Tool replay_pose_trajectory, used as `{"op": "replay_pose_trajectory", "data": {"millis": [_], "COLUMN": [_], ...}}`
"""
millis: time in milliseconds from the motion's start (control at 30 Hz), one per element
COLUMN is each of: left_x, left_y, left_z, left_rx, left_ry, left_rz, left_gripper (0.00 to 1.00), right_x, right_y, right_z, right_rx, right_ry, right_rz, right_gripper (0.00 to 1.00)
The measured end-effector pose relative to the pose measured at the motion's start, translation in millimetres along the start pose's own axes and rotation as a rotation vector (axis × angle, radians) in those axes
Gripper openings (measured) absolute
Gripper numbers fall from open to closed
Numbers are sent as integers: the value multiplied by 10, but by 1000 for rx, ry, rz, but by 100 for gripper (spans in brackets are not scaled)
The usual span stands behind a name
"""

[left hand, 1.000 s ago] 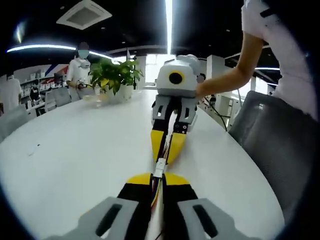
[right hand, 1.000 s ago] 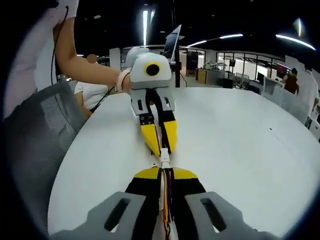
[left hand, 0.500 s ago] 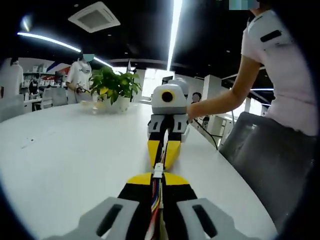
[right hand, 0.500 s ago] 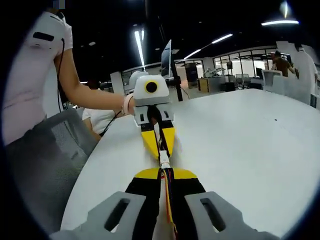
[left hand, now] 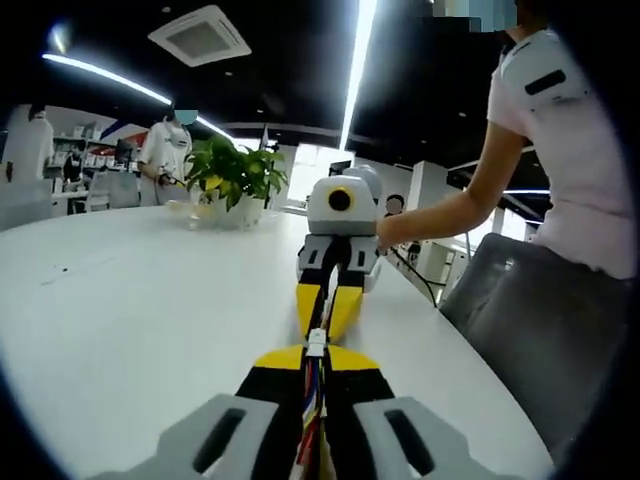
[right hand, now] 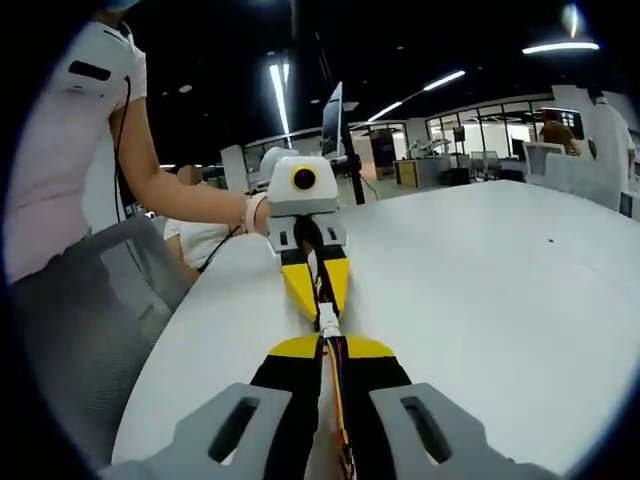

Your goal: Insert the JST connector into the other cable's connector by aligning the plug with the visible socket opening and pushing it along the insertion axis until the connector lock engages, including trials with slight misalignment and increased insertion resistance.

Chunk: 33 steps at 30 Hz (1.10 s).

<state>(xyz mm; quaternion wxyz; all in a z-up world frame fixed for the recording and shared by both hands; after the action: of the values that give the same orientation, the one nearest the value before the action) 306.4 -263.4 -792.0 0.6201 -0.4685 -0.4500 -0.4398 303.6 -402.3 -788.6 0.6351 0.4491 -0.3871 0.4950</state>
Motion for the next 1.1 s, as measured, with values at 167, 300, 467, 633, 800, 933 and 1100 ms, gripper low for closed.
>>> {"op": "replay_pose_trajectory", "data": {"millis": [167, 300, 467, 633, 800, 933, 1100], "left_x": [-50, -130, -193, -235, -264, -264, -259], "left_y": [109, 105, 125, 111, 107, 104, 103], "left_z": [-38, -52, -44, -41, -45, -46, -44], "left_rx": [40, 47, 60, 79, 84, 85, 102], "left_ry": [-5, 27, 29, 23, 58, 67, 65], "left_rz": [19, 25, 34, 19, 9, 12, 29], "left_gripper": [0, 0, 0, 0, 0, 0, 1], "right_x": [-48, -126, -194, -220, -248, -250, -238], "right_y": [-113, -120, -133, -143, -130, -127, -118], "right_z": [-14, -52, -73, -94, -111, -96, -105], "right_rx": [-28, -23, -31, -26, -24, -27, -40], "right_ry": [-7, 15, 4, 4, 6, -8, -2], "right_rz": [4, 2, -18, -19, -8, -10, 25], "right_gripper": [4, 4, 4, 4, 4, 4, 5]}}
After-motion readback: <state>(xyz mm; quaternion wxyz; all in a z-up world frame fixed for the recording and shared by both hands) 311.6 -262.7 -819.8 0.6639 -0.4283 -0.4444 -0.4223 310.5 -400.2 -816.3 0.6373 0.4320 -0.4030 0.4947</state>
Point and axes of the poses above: the point that each gripper's makers call its tool centre point, and the gripper's own axes: z roughly backward along the fingers, y roughly to its left, x roughly out of its top, the point moved 7 cm from there along z, roughly backward along the fingers, and after that the axes turned 2 degrees about -y, right-handed, at the moved point
